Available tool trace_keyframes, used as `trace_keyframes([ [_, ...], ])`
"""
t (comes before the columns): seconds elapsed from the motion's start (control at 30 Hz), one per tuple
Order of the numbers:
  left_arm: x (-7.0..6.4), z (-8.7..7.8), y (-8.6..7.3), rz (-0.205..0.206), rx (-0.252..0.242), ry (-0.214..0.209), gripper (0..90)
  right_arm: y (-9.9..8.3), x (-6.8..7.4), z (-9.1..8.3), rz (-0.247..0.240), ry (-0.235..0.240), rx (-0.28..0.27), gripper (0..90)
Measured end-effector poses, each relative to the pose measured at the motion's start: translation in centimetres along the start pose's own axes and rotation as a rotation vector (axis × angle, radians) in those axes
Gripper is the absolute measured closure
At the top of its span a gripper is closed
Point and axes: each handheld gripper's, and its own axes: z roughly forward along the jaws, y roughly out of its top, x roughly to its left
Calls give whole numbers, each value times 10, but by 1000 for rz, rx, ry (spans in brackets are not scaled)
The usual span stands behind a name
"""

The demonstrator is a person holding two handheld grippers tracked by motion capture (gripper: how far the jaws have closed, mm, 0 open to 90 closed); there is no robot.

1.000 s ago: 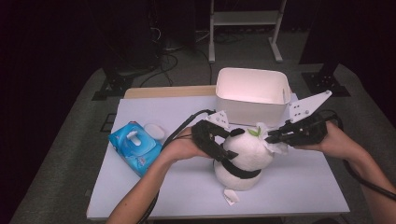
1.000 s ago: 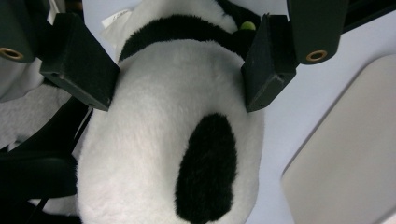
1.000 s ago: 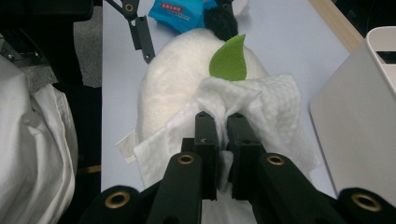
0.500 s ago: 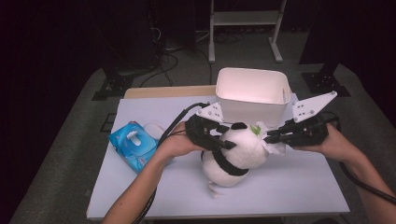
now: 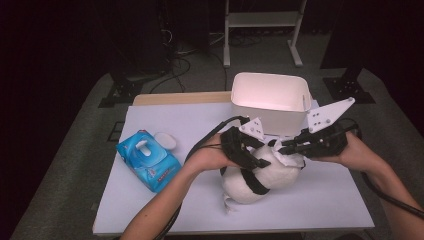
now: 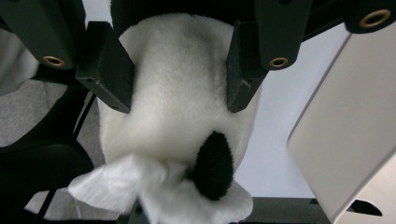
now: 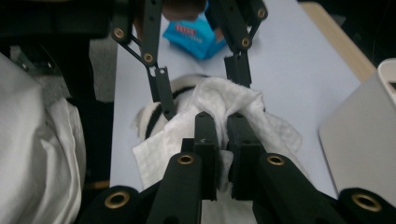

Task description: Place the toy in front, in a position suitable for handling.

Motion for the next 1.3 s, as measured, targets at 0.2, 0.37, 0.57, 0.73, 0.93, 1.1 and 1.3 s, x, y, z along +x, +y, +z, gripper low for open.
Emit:
trace_keyframes([
  [0.2,2,5,-13,-35,31,2,357,-24,-2,-4,52,-1,6,834],
  [0.37,3,13,-31,-70,75,-13,303,-44,-3,-9,95,-8,19,834],
  [0.57,-2,18,-38,-63,112,-32,244,-66,-4,-8,149,-16,31,836],
  [0.73,-5,23,-36,-39,133,-39,283,-75,-3,-6,173,-3,21,837],
  [0.93,-5,22,-31,-18,135,-41,428,-86,-3,-2,201,5,19,840],
  [1.1,-3,18,-32,-28,134,-40,423,-92,-4,3,214,28,-4,841],
  [1.3,-3,13,-34,-28,158,-31,395,-100,-3,27,227,72,9,840],
])
